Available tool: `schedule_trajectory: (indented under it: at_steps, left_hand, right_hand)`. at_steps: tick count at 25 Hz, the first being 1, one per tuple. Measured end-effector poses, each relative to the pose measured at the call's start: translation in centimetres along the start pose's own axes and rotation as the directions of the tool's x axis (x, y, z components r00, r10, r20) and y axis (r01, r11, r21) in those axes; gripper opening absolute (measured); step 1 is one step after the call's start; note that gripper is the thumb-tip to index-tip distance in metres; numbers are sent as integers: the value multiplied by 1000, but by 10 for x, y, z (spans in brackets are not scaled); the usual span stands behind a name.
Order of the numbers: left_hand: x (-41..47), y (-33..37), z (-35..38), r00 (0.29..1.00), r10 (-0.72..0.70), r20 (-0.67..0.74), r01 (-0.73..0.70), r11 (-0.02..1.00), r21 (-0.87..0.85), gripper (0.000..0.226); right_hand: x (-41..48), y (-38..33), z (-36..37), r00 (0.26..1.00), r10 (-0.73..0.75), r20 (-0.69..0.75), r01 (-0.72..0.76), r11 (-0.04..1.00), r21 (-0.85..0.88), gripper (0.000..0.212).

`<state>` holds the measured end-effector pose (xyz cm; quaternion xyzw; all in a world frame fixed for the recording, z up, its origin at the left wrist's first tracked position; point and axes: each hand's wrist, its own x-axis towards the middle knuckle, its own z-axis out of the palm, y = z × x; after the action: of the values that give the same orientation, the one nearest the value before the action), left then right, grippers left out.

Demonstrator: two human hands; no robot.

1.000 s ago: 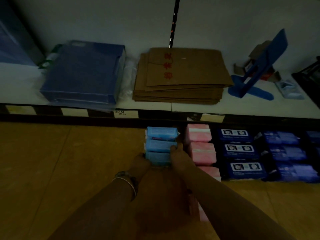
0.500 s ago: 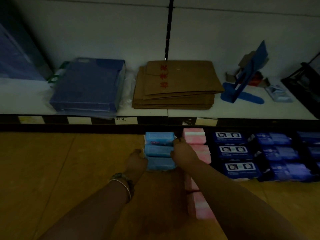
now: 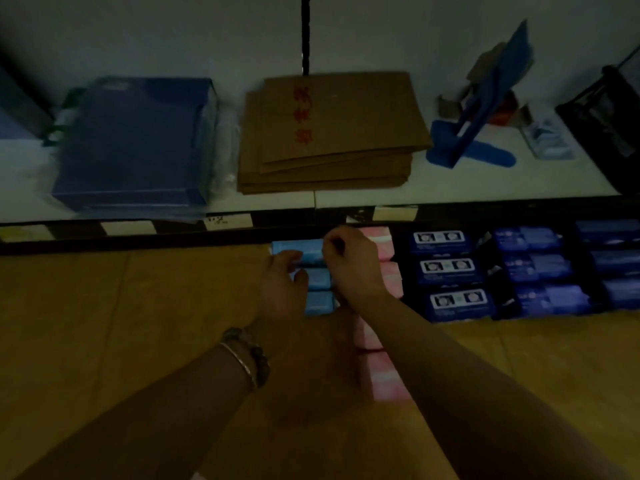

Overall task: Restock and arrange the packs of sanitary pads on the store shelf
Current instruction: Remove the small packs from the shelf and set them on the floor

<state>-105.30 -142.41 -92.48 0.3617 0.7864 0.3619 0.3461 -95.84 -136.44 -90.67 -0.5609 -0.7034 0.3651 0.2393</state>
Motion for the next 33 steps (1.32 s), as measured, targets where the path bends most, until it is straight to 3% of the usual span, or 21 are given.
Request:
schedule_trajectory:
  at_steps: [5, 9, 12, 17, 25, 33]
  left_hand:
    - [-47, 55, -42, 1000, 3, 17, -3, 999, -51, 21]
    - [-88, 97, -88, 993, -112, 25, 115, 985, -127, 20]
    - [-120, 150, -121, 991, -130, 23, 132, 973, -189, 24]
    - [-181, 270, -198, 993, -108, 41, 115, 942, -314, 31]
    - [-252, 427, -337, 996, 88, 22, -69, 892, -447, 26]
    - [-273, 526, -440, 923, 371, -98, -372, 804, -464, 26]
  right_hand:
    - [-45, -55, -44, 992, 113, -50, -92, 947, 308, 12]
    - [-82, -95, -105, 958, 272, -85, -215, 886, 411, 17]
    - [-97, -147, -162, 940, 312, -135, -215, 854, 473, 23]
    - [-121, -271, -253, 931, 289, -224, -137, 843, 519, 31]
    - [-158, -448, -363, 959, 60, -278, 102, 841, 531, 21]
    - [-160, -580, -421, 894, -128, -430, 354, 790, 500, 16]
